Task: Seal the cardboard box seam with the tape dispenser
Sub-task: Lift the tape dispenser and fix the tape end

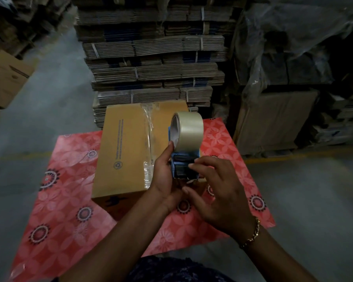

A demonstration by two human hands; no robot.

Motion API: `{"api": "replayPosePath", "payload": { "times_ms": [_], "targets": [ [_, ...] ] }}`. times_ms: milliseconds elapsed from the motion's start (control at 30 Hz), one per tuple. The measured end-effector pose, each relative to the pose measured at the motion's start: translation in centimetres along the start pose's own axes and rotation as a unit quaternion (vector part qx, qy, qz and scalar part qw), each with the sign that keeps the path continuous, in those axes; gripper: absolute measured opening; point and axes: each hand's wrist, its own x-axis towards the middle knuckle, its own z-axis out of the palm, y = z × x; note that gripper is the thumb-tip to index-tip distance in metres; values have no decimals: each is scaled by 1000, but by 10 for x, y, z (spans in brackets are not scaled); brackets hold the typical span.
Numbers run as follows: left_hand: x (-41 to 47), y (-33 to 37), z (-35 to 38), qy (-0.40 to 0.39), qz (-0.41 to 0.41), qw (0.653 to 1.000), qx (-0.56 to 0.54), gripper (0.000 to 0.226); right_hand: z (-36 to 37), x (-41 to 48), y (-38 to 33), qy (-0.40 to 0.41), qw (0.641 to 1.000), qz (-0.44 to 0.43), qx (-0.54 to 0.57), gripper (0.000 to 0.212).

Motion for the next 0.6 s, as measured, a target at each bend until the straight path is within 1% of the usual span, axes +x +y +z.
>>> {"api": "replayPosePath", "payload": {
  "times_ms": [100, 200, 433, 600],
  "targets": [
    [-3, -5, 3, 15, 15, 999, -26, 68, -2, 4, 0, 4, 1000, -17, -25, 36],
    [-2, -8, 3, 36, 14, 999, -24, 61, -2, 7, 1, 7, 999, -13, -35, 31],
    [4, -13, -2, 52, 8, 998, -38, 64, -1, 8, -2, 21, 1000, 3, -22, 22],
    [0, -13, 1, 50, -7, 997, -60, 62, -1, 9, -1, 19, 999, -28, -35, 14]
  ]
}}
